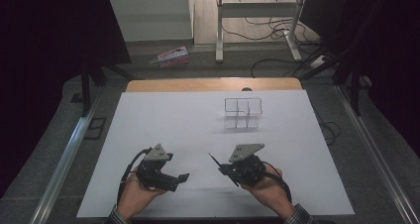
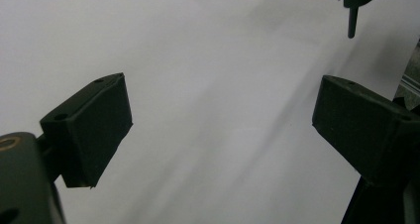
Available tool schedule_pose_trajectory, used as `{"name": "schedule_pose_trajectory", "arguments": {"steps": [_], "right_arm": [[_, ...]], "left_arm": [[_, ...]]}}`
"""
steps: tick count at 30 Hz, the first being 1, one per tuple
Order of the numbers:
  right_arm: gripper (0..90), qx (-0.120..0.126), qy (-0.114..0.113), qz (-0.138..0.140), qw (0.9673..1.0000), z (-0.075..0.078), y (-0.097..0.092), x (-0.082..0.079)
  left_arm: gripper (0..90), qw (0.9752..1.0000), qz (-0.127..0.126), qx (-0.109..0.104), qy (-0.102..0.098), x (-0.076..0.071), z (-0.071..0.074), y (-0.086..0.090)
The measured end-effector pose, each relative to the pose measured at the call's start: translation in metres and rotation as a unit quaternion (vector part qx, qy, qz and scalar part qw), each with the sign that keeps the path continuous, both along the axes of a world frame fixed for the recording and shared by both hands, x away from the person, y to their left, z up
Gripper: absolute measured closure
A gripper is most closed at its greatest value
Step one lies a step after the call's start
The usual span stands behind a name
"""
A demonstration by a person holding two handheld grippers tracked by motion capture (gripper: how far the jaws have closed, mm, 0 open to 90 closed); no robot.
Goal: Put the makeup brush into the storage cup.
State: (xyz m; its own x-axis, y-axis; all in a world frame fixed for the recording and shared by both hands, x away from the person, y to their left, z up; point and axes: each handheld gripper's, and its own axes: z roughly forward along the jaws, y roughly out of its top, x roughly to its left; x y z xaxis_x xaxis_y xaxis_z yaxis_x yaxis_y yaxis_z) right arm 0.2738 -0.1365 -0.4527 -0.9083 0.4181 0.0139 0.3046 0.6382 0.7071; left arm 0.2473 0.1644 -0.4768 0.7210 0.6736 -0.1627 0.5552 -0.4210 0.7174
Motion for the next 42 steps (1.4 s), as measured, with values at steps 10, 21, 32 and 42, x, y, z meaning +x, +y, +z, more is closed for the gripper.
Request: {"name": "schedule_pose_trajectory", "arguments": {"steps": [10,21,32,42], "right_arm": [[85.3,0.003,-0.008,-0.008,0.9999,0.005,-0.01,0.006],[85.3,0.024,-0.006,-0.028,0.9993,0.011,-0.019,0.014],[85.4,0.039,-0.001,-0.049,0.998,0.015,-0.029,0.027],[85.3,0.052,-0.008,-0.065,0.9965,0.023,-0.039,0.039]], "left_arm": [[6.2,0.9998,0.018,0.011,0.0,-0.01,-0.005,0.015],[3.0,0.9984,0.034,0.044,-0.009,-0.02,-0.014,0.029],[0.8,0.9967,0.043,0.063,-0.026,-0.028,-0.022,0.037],[0.6,0.9964,0.056,0.057,-0.027,-0.035,-0.023,0.043]]}}
